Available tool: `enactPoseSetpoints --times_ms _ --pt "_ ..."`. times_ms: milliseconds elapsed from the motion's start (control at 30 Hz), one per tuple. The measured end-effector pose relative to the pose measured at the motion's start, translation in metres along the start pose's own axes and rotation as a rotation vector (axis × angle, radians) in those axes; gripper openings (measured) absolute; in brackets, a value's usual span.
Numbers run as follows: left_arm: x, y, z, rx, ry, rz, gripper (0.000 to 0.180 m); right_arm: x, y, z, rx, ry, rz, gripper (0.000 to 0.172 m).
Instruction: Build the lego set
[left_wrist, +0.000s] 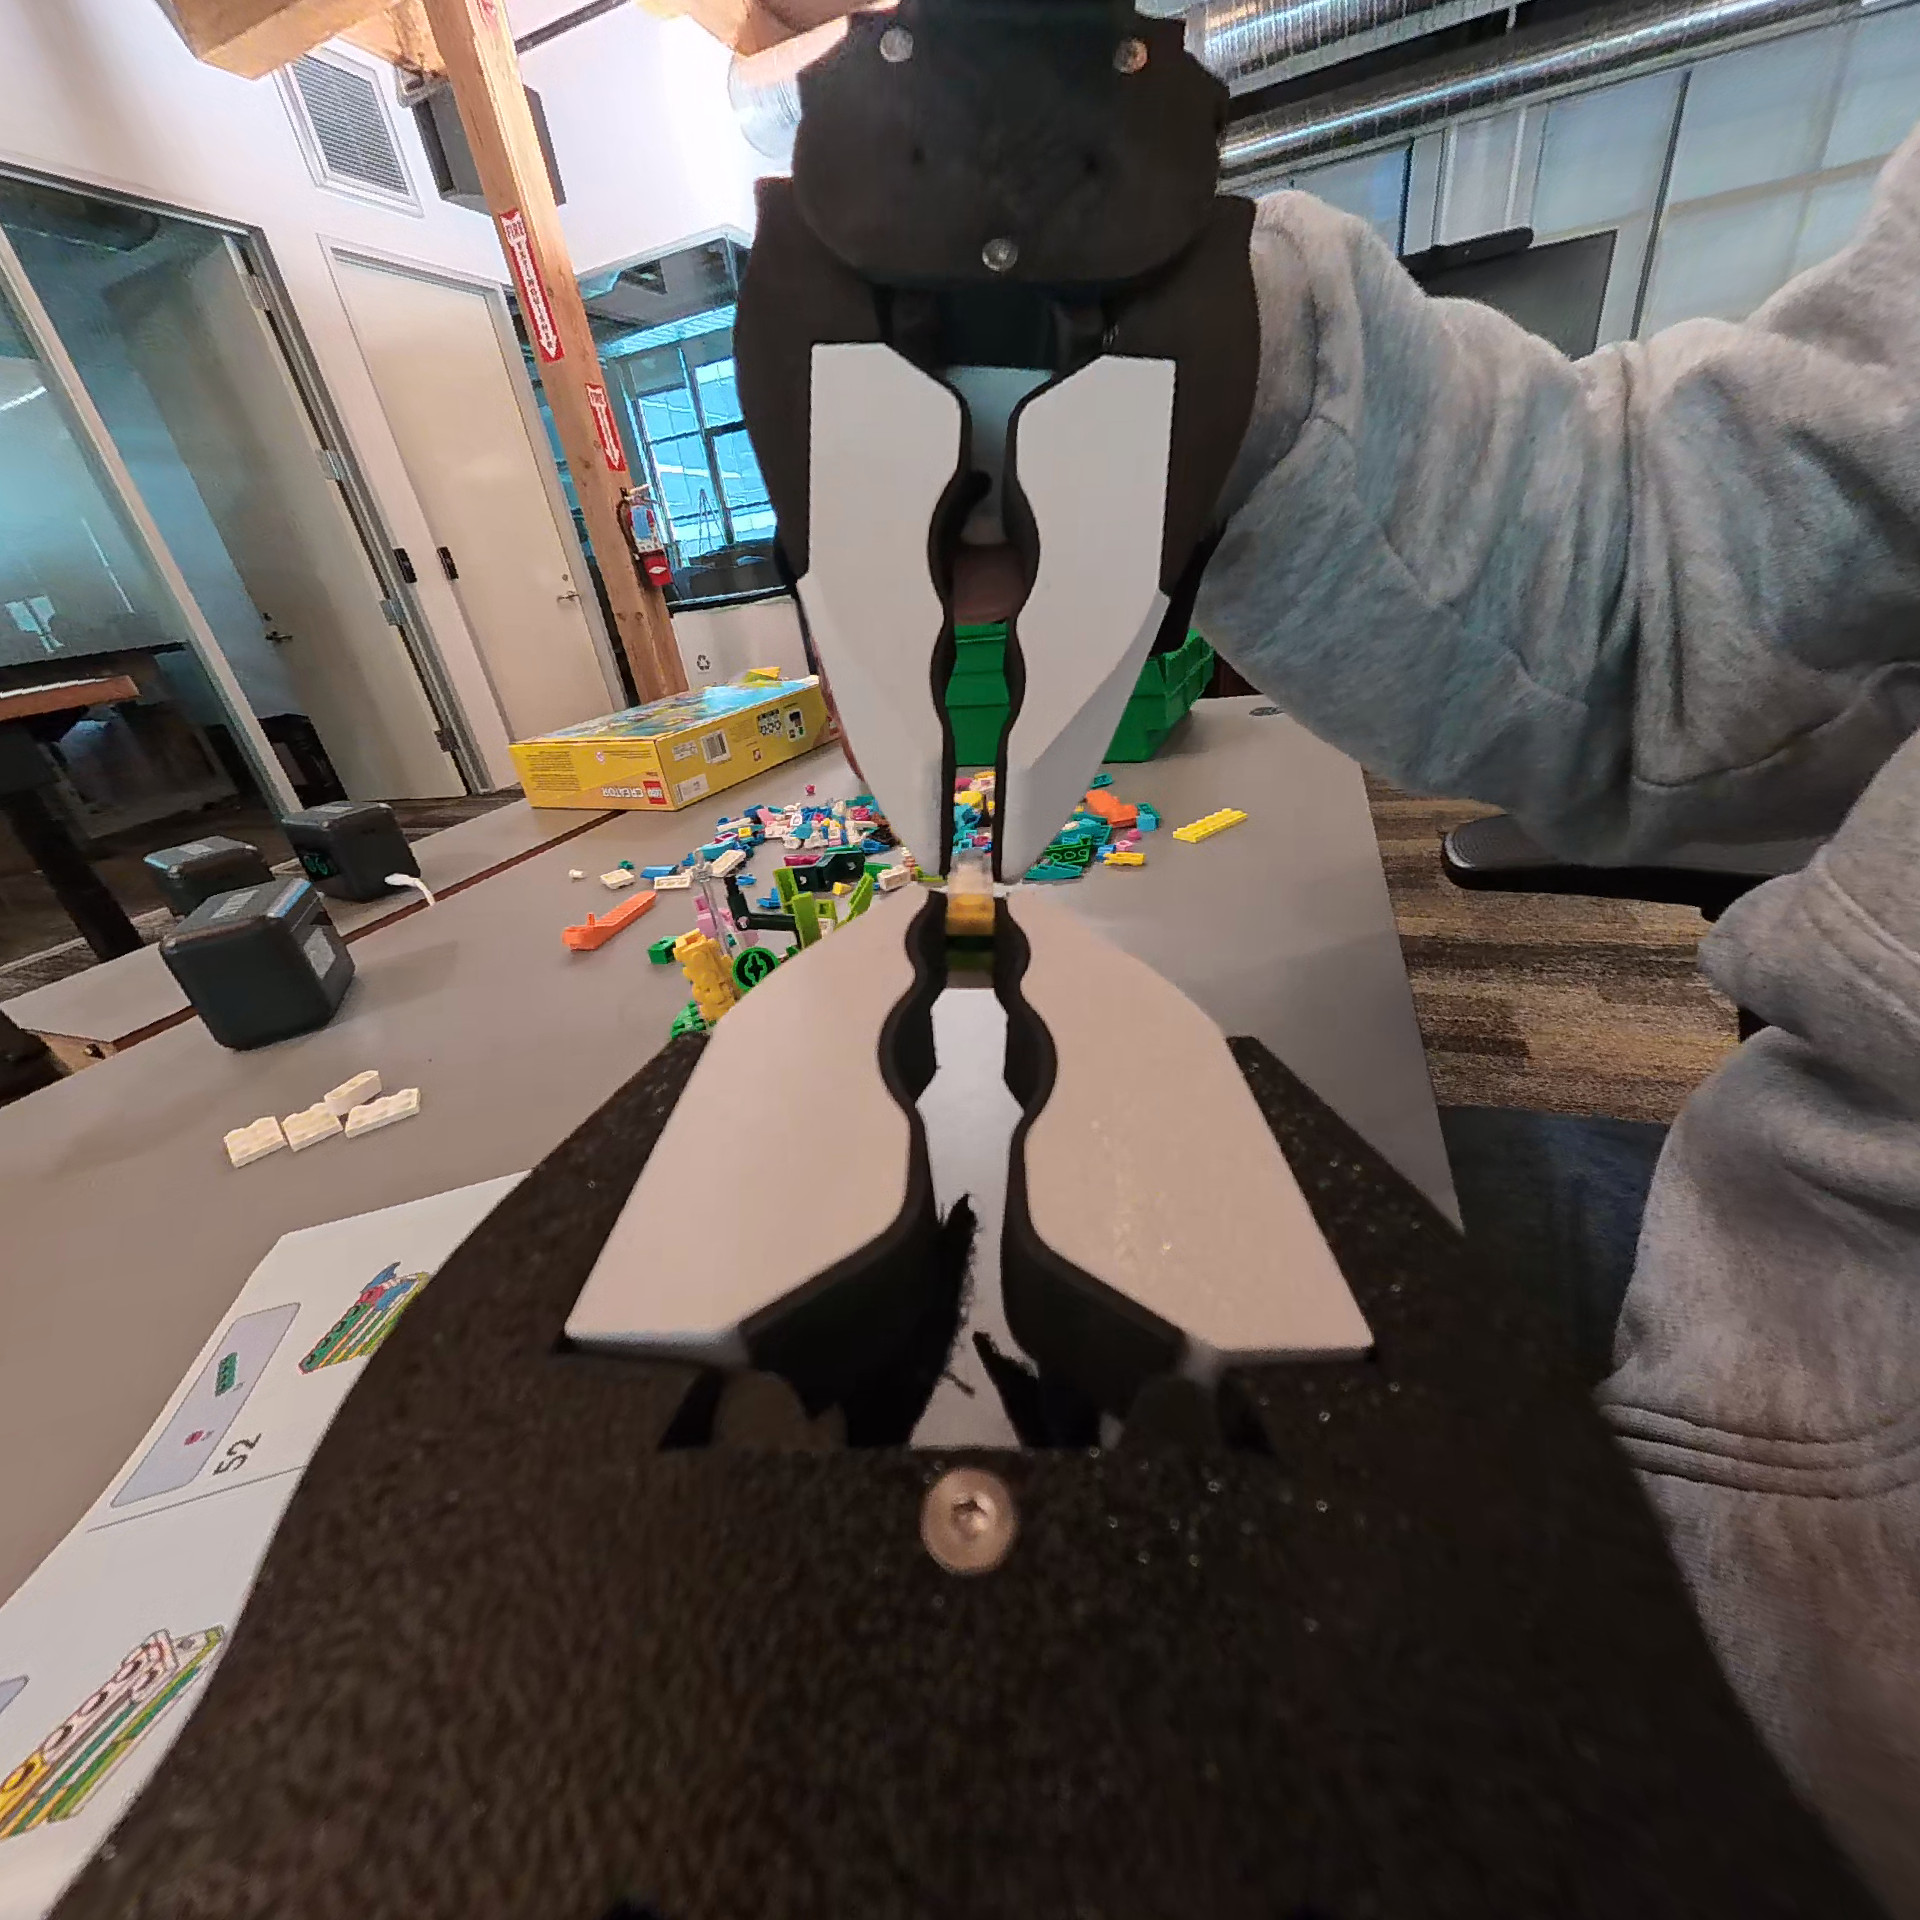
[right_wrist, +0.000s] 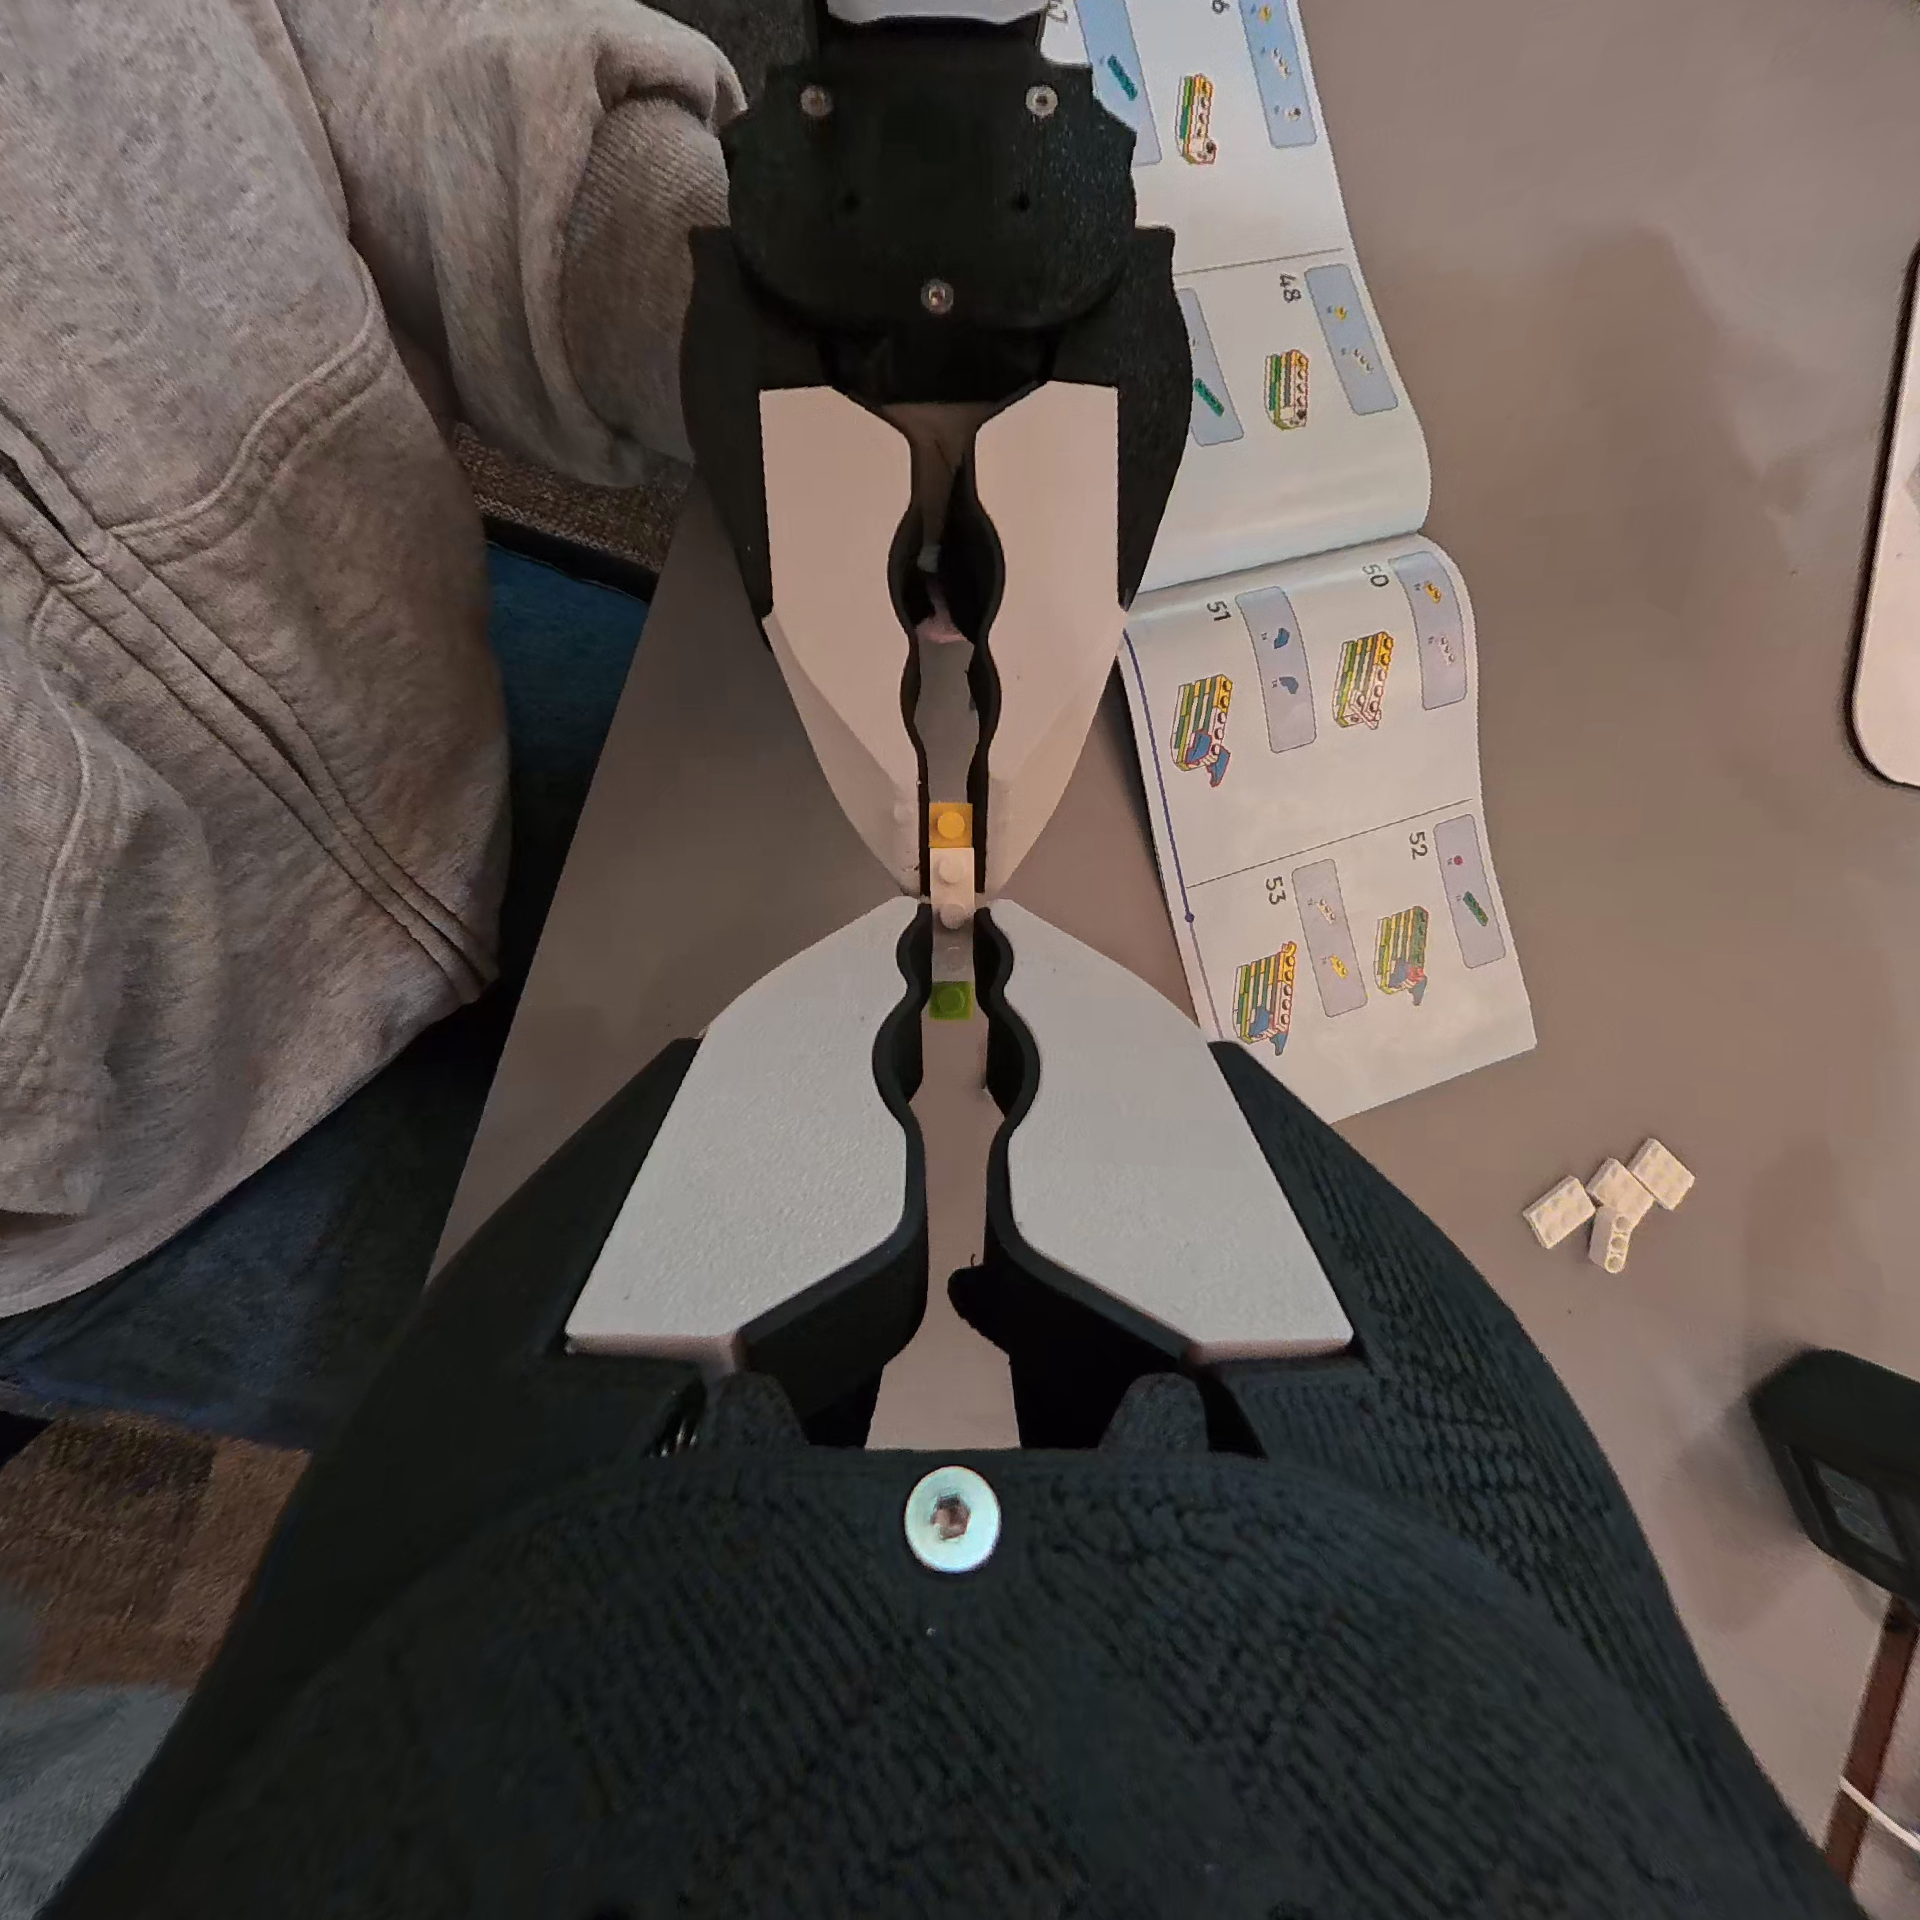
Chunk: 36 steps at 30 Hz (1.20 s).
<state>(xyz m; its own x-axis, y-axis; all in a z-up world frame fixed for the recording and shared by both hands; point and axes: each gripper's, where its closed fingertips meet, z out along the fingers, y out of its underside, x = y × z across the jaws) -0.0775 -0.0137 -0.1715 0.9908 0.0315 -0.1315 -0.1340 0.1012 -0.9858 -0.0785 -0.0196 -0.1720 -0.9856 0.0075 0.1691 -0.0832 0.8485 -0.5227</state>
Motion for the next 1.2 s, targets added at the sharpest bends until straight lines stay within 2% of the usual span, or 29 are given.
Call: enactPoseSetpoints --times_ms 233,400,533,633,733,900,1000,1067,1200 --pt "-0.002 -0.002 -0.001 0.011 -0.011 -0.007 0.008 0.002 -0.001 0.000 -0.014 0.010 0.015 0.007" --pt "-0.008 -0.007 -0.005 0.048 -0.026 -0.058 0.008 0.002 -0.007 -0.004 0.038 0.051 -0.002 0.020" --pt "-0.015 -0.013 -0.010 0.101 -0.040 -0.144 0.008 0.005 -0.024 -0.010 0.199 0.227 -0.114 0.032" --pt "-0.019 -0.019 -0.014 0.150 -0.035 -0.216 0.008 0.013 -0.024 -0.008 0.194 0.484 -0.287 0.040" --pt "-0.021 -0.021 -0.016 0.178 -0.024 -0.265 0.008 0.016 -0.021 -0.001 0.137 0.649 -0.412 0.041" --pt "-0.019 -0.020 -0.014 0.177 0.001 -0.301 0.008 0.023 -0.021 0.000 0.061 0.816 -0.567 0.038" --pt "-0.016 -0.022 -0.013 0.185 0.028 -0.322 0.008 0.026 -0.020 0.002 0.008 0.871 -0.638 0.031" --pt "-0.015 -0.021 -0.013 0.177 0.032 -0.327 0.008 0.029 -0.023 0.000 -0.001 0.919 -0.674 0.016" --pt "-0.016 -0.021 -0.013 0.185 0.057 -0.416 0.008 0.028 -0.022 0.000 -0.003 0.916 -0.654 0.016"
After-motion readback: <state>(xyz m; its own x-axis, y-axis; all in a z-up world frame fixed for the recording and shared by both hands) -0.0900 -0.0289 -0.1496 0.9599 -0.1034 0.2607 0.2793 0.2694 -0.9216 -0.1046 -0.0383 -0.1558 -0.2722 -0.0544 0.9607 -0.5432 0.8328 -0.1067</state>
